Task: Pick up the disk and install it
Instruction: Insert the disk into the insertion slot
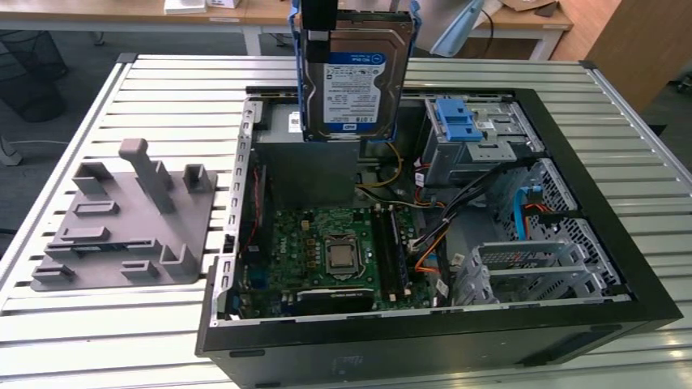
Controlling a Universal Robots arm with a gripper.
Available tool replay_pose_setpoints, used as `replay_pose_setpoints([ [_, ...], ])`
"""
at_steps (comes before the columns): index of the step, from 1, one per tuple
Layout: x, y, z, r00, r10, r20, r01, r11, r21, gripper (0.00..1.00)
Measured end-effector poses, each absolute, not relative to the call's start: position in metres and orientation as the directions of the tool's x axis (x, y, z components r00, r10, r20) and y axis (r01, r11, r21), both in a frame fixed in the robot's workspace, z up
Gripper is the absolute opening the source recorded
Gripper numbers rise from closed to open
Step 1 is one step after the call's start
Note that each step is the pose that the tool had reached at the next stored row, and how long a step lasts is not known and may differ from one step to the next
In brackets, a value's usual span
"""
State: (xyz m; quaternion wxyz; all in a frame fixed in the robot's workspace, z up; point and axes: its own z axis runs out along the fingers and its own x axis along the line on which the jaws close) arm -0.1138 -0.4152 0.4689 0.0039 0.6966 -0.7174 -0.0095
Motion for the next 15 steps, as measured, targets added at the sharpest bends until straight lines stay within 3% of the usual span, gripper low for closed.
replay_pose_setpoints([
  [10, -0.114, -0.424, 0.469, -0.03, -1.0, -0.007, -0.999, 0.029, 0.019, 0.37],
  [15, -0.114, -0.448, 0.468, -0.03, -1.0, -0.008, -0.999, 0.029, 0.019, 0.37],
])
